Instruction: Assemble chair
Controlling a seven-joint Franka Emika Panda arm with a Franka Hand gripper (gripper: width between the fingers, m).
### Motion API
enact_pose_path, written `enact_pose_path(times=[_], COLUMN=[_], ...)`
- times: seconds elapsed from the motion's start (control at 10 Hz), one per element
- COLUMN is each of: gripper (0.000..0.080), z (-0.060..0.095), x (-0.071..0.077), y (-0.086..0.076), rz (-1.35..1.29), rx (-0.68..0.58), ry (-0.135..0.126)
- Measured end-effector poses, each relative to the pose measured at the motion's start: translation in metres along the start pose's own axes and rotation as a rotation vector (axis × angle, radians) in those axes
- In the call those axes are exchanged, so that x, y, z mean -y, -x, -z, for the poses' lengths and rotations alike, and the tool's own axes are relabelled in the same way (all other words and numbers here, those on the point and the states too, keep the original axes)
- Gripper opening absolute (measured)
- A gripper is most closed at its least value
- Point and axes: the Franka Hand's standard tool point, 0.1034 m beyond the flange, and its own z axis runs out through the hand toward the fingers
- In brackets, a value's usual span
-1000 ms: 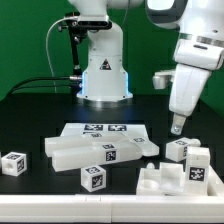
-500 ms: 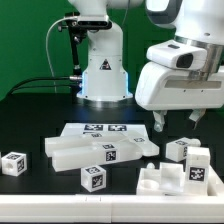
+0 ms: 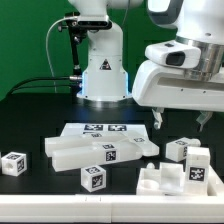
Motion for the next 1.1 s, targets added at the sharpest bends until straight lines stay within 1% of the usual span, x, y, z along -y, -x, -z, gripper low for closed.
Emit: enact_pose_path(times=[0.2, 0.3, 0.4, 0.6, 0.7, 0.8, 1.1], gripper=[0.0648, 0.0648, 0.0648, 0.0648, 0.0648, 0.0648, 0.0648], z=[-0.003, -0.006, -0.006, -0.006, -0.006, -0.007, -0.010], x=[0.004, 0.004, 0.006, 0.008, 0.009, 0.005, -0.001], y=[0.002, 0.003, 0.004, 0.004, 0.003, 0.000, -0.003], rz=[-0.293, -0.391, -0.478, -0.572, -0.654, -0.756, -1.026], rx=[0.033, 0.054, 0.059, 0.063, 0.070, 0.082, 0.095], ry=[-0.072, -0.102, -0.099, -0.099, -0.121, -0.176, -0.300])
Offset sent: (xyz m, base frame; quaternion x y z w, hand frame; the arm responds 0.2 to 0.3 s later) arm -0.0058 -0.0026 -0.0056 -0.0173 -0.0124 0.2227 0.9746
